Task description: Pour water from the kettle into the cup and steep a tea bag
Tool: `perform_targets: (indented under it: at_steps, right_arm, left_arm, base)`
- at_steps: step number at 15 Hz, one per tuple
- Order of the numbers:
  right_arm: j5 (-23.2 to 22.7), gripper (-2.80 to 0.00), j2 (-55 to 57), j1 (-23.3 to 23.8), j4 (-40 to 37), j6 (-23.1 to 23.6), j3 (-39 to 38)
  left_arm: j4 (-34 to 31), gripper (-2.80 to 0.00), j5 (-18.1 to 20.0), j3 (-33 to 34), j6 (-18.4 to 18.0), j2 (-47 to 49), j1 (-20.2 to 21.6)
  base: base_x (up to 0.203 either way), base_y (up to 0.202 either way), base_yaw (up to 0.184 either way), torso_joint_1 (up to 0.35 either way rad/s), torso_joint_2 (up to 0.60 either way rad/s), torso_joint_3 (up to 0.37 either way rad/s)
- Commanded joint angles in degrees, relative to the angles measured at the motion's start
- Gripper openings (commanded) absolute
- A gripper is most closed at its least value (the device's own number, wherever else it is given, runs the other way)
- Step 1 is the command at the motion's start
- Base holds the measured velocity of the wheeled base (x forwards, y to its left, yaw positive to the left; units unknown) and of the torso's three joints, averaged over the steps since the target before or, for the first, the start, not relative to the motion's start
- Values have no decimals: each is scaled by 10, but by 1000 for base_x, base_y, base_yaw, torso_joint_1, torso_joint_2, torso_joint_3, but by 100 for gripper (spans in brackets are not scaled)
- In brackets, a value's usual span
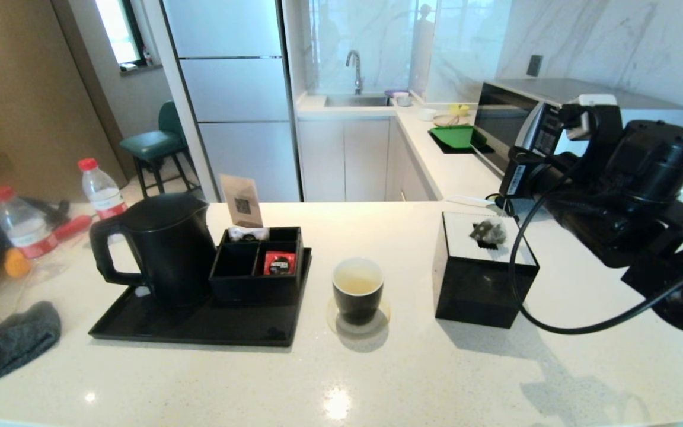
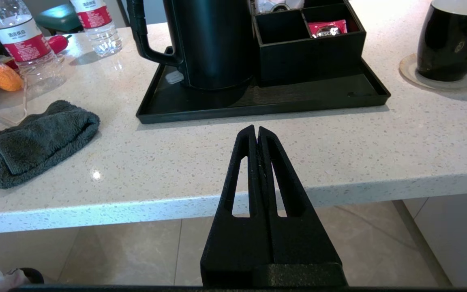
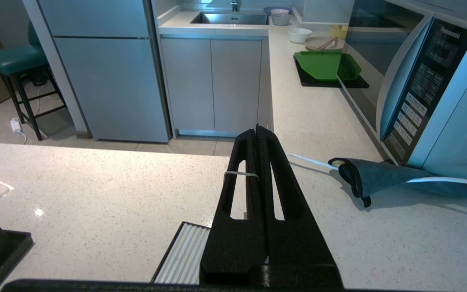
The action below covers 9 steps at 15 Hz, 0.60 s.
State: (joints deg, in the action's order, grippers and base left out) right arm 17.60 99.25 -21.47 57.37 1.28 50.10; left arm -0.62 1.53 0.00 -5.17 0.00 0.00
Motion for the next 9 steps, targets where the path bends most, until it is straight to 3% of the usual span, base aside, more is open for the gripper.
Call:
perform_targets:
  at_steps: [1, 9]
  right_arm:
    - [1, -280, 3, -1, 10, 1, -14]
    - [1, -280, 6, 1, 10, 0, -5]
  left_arm:
    - [0, -280, 0, 0, 0, 0, 0]
    - [0, -280, 0, 0, 0, 0, 0]
  base:
    - [0, 0, 0, 0, 0, 0]
    - [0, 0, 0, 0, 0, 0]
